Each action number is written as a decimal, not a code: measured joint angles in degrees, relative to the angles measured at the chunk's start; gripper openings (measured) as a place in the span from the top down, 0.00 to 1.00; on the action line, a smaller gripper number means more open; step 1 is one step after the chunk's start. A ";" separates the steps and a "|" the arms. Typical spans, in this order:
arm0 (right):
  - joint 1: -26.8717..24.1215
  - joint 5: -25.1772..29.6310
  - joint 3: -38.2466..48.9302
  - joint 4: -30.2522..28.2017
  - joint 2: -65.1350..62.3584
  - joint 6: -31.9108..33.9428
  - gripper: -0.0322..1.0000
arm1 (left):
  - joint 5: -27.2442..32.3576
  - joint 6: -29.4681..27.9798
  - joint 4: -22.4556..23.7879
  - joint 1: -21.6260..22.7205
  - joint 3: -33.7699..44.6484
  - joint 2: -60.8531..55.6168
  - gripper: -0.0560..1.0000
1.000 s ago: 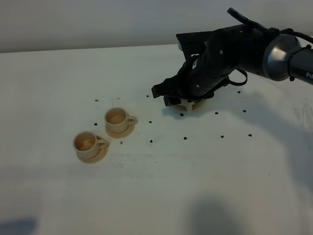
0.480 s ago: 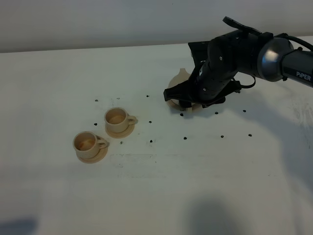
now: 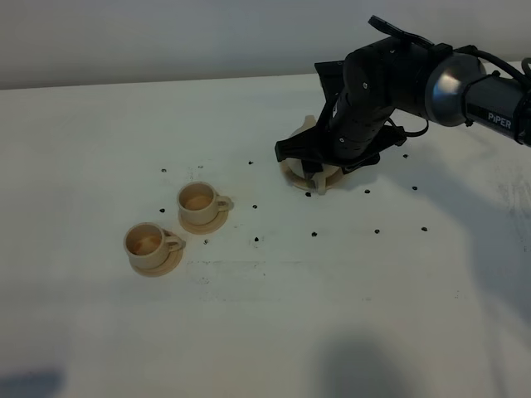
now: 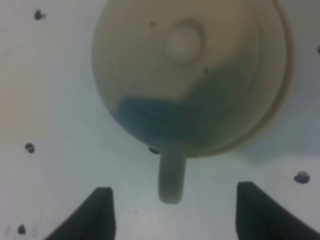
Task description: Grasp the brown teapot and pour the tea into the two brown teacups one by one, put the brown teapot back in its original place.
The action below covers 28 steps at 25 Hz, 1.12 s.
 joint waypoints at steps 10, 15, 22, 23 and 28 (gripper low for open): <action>-0.81 -0.40 -0.02 0.00 0.00 0.27 0.47 | 0.00 0.00 0.00 0.00 0.00 0.00 0.54; -0.81 -1.24 -0.02 -0.06 0.00 0.29 0.47 | 0.00 0.00 0.00 0.00 0.00 0.00 0.54; -0.81 -1.28 -0.02 -0.18 1.87 0.29 0.48 | 0.04 -0.05 0.00 0.00 0.00 0.00 0.54; -0.81 -1.28 -0.06 -0.12 2.14 0.29 0.48 | 0.04 -0.05 0.00 0.00 0.00 0.00 0.54; -0.81 -0.61 -2.55 -0.17 3.11 0.29 0.49 | 0.04 -0.02 0.00 0.00 0.00 0.00 0.54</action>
